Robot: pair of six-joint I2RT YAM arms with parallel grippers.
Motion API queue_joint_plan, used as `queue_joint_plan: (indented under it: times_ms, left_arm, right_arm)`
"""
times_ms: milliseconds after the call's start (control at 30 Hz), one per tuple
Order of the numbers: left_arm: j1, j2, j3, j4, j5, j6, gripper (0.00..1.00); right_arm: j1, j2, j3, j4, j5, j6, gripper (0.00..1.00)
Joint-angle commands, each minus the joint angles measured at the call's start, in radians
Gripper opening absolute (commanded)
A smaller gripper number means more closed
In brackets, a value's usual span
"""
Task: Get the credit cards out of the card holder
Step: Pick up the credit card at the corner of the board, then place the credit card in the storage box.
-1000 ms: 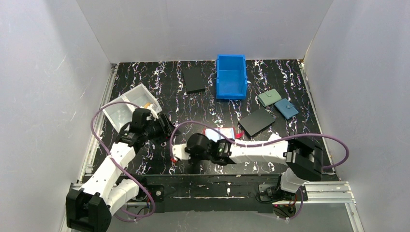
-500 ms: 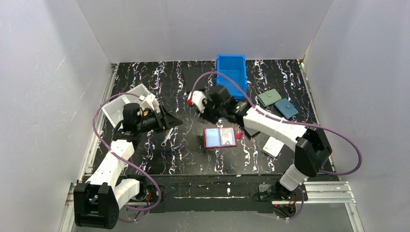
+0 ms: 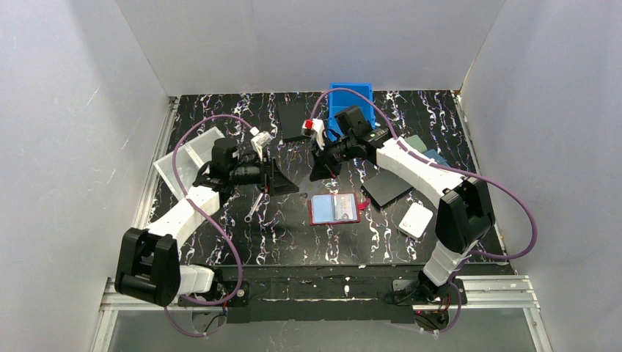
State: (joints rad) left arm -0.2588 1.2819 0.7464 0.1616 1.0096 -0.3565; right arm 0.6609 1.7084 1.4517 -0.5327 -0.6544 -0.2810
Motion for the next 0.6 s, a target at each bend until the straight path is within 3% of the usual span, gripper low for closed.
queue_joint_plan:
  times_ms: [0, 233, 333, 500, 567]
  left_arm:
    - [-0.056, 0.028, 0.056, 0.019, 0.040, 0.083, 0.76]
    - [-0.084, 0.063, 0.049, 0.019, 0.029, 0.086, 0.68]
    - [-0.084, 0.087, 0.046, 0.019, 0.062, 0.079, 0.46]
    - [-0.084, 0.122, 0.053, 0.020, 0.108, 0.054, 0.00]
    - [-0.084, 0.121, 0.052, 0.019, 0.124, 0.048, 0.00]
  right_arm:
    - [-0.007, -0.023, 0.033, 0.026, -0.176, 0.056, 0.01]
    - [-0.009, -0.028, 0.014, 0.072, -0.238, 0.103, 0.01]
    - [-0.009, -0.028, 0.009, 0.082, -0.248, 0.113, 0.01]
    - [-0.009, -0.029, -0.011, 0.102, -0.262, 0.129, 0.01]
    - [-0.010, -0.026, -0.014, 0.110, -0.264, 0.138, 0.01]
